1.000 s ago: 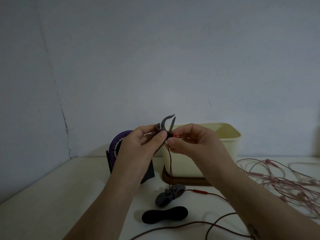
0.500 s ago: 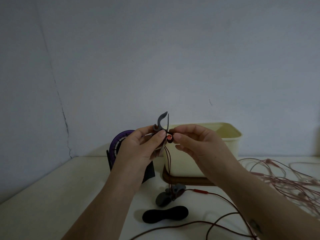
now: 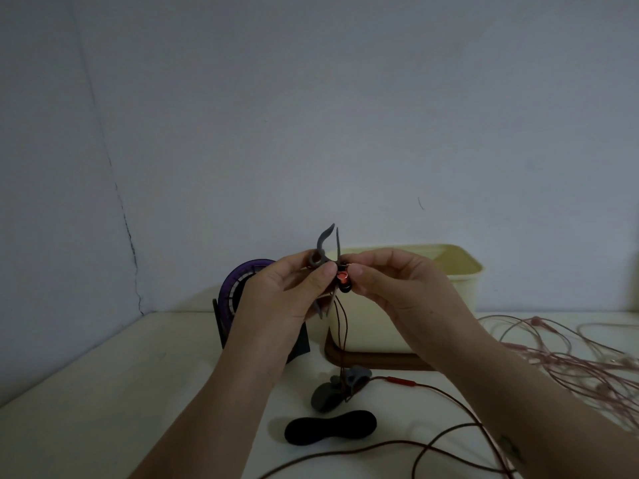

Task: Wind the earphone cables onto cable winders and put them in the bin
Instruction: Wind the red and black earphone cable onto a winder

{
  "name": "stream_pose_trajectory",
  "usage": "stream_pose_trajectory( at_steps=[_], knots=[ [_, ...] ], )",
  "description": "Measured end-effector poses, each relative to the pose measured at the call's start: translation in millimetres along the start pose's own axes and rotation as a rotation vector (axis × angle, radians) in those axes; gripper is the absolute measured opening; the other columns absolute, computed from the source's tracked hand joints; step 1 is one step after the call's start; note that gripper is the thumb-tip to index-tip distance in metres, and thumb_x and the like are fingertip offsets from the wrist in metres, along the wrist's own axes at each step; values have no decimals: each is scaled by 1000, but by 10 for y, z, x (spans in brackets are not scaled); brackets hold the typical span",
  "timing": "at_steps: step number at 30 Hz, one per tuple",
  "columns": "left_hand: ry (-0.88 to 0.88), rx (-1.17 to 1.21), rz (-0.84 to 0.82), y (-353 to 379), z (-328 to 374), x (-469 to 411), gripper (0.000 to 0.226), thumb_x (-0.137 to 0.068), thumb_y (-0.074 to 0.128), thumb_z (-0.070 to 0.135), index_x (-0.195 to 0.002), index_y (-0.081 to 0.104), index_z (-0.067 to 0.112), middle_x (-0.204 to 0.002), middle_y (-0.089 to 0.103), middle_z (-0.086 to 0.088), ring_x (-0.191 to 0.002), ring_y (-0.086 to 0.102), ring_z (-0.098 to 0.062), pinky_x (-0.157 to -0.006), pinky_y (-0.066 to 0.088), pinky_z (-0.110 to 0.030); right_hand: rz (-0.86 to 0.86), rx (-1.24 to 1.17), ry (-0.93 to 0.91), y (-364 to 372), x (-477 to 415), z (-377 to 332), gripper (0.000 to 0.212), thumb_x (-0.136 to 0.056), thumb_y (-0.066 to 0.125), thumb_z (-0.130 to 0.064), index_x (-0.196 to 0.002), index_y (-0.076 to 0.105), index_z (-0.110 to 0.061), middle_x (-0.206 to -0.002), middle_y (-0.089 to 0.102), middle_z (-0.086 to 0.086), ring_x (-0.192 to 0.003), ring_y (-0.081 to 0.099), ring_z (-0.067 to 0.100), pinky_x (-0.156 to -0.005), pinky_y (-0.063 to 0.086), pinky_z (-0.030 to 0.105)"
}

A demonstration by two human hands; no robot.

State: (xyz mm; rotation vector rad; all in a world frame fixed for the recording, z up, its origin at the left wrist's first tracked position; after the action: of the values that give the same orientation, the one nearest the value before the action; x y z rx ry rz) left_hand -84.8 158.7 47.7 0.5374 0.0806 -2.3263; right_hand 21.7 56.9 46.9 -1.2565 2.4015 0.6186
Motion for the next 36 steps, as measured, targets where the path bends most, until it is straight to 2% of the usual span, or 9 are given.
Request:
stream_pose_trajectory(
  at_steps=[3, 6, 9, 12, 17, 22, 26, 29, 36],
  knots=[
    [3, 2, 3, 4, 6, 4, 36, -63, 68, 29, -97, 70, 19, -92, 76, -2, -89, 71, -18, -85, 55, -40, 8, 22, -7, 3, -3, 3, 19, -56, 74, -29, -71, 74, -17, -86, 73, 12, -79, 66, 17, -81, 51, 32],
    [-13, 32, 7, 13, -9, 0, 38, -62, 68, 29, -98, 70, 18, -92, 76, -3, -91, 71, -19, -86, 55, -38, 16, 75, -30, 8, 8, -5, 11, -67, 73, -23, -76, 73, -16, -80, 72, 7, -70, 63, 8, -80, 50, 31],
    [-31, 65, 13, 17, -31, -1, 38, -61, 67, 29, -97, 70, 18, -93, 76, -3, -92, 70, -20, -83, 55, -35, 8, 213, -79, 7, 29, -32, 8, -79, 71, -16, -86, 73, -18, -84, 74, 2, -78, 67, 8, -80, 52, 27],
    [-32, 81, 22, 22, -33, 12, 41, -62, 67, 30, -100, 70, 16, -96, 75, -6, -95, 70, -21, -84, 54, -36, -17, 311, -150, 50, 61, -49, 17, -79, 73, -12, -92, 73, -23, -88, 74, -2, -84, 70, 11, -80, 55, 26],
    [-19, 91, 41, 37, -38, 21, 39, -63, 67, 31, -99, 71, 18, -94, 75, -3, -94, 70, -18, -83, 54, -34, -4, 466, -330, 79, 78, -51, 28, -80, 72, -8, -97, 71, -31, -94, 65, -9, -80, 66, 4, -76, 50, 13],
    [-50, 113, 40, 57, -37, 38, 59, -50, 73, 43, -103, 71, 17, -98, 75, -4, -94, 70, -17, -82, 53, -35, -67, 488, -360, 69, 64, -72, 31, -82, 70, -6, -102, 70, -30, -97, 63, -6, -83, 64, 2, -76, 48, 11],
    [-109, 211, -5, 86, -37, 58, 39, -63, 68, 30, -99, 71, 17, -93, 76, -1, -84, 71, -8, -74, 51, -25, -127, 531, -375, 31, 52, -89, 30, -82, 69, -9, -107, 70, -26, -100, 61, -8, -88, 63, 5, -80, 51, 15],
    [-134, 280, -22, 115, -22, 74, 36, -67, 65, 25, -101, 70, 15, -93, 75, -1, -83, 70, -6, -71, 52, -22, -135, 576, -413, 4, 40, -98, 31, -82, 69, -12, -109, 69, -27, -99, 61, -10, -87, 63, 5, -81, 51, 17],
    [-158, 340, -36, 137, -29, 92, 44, -70, 65, 25, -111, 68, 13, -96, 73, -3, -89, 67, -12, -79, 52, -31, -106, 682, -576, -22, 29, -64, 33, -82, 67, -17, -115, 67, -21, -97, 58, -13, -82, 60, 0, -79, 48, 10]
  ],
)
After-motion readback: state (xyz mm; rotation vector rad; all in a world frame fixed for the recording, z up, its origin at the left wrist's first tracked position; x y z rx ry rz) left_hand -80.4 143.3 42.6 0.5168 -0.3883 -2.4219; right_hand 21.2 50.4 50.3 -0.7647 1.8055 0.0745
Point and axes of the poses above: each hand's wrist, its own x-axis away from the middle knuckle, its own y-axis out of the palm, z = x × y, the point moved 3 cm from there along -x, towards the middle knuckle
